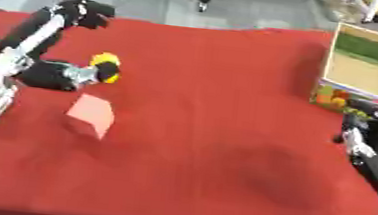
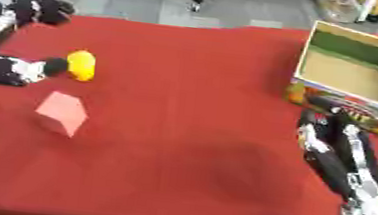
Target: Pick up the objects with one hand, pass them to the other hand, and then place them into the box on the other side of the table.
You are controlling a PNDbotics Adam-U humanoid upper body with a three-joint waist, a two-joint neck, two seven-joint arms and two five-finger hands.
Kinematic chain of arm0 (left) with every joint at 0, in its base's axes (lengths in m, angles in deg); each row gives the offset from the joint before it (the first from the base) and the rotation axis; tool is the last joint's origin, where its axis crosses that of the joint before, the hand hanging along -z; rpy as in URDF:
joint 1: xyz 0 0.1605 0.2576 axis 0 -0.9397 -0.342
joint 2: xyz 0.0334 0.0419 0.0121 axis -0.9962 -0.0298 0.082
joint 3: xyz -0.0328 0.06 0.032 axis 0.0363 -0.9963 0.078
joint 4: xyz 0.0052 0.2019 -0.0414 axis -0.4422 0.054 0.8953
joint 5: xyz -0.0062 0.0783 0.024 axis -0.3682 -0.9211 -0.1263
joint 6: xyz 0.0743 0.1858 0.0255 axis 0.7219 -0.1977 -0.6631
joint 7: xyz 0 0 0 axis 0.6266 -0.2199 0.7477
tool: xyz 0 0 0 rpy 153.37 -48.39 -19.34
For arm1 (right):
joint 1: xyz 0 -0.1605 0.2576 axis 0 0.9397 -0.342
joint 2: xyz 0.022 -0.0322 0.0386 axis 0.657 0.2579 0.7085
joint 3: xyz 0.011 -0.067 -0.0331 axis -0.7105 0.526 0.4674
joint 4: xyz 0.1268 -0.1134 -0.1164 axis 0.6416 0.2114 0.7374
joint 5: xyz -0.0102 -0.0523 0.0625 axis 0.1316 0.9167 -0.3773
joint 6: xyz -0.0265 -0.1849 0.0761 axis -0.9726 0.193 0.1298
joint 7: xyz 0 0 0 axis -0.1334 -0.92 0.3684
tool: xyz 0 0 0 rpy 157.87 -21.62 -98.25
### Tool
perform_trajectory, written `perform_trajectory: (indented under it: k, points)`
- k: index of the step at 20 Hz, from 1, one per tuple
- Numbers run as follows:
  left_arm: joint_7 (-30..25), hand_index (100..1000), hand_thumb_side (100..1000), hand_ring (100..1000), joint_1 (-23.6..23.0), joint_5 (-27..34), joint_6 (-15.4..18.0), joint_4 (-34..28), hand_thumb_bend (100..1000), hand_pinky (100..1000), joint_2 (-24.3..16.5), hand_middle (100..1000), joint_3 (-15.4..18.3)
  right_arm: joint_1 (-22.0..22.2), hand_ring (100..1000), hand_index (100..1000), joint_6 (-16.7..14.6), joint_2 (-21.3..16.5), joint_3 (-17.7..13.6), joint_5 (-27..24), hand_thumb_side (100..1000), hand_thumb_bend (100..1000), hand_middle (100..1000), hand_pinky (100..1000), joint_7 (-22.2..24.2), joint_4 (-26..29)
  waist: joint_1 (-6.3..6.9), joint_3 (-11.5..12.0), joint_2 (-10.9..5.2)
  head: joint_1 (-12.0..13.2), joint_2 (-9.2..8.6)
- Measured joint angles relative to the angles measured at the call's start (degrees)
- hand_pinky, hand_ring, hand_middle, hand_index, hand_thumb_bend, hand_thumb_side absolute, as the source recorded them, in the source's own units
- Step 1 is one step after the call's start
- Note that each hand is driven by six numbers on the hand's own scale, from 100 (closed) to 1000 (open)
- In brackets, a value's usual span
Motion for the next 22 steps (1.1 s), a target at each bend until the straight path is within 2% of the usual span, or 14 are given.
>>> perform_trajectory:
  k: [2,6,12,22]
  points:
    - [-7.6,927,611,828,0.4,-2.8,2.2,-1.0,695,859,-3.9,842,1.0,0.0,197,807,0.0,0.1,0.1,-0.2,543,100,164,511,0.1,0.0,-0.26,-0.1,0.0,0.3,0.0]
    - [-15.3,925,592,827,1.4,-5.1,4.1,-0.8,687,858,-5.1,838,1.4,0.0,197,807,0.0,0.1,0.1,-0.3,545,100,164,511,0.3,0.0,-0.38,-0.1,0.0,0.4,0.0]
    - [-17.7,914,572,821,2.2,-6.1,4.3,2.0,668,853,-4.6,827,0.9,0.0,197,806,0.0,0.1,0.4,-0.4,549,100,164,512,0.4,0.0,-0.38,-0.1,0.0,0.4,0.0]
    - [-18.5,901,561,817,4.2,-9.2,3.6,11.6,659,847,0.4,819,-3.9,0.0,197,806,0.0,0.2,0.4,-0.4,553,100,163,512,0.7,0.0,-0.54,-0.3,0.0,0.4,0.0]
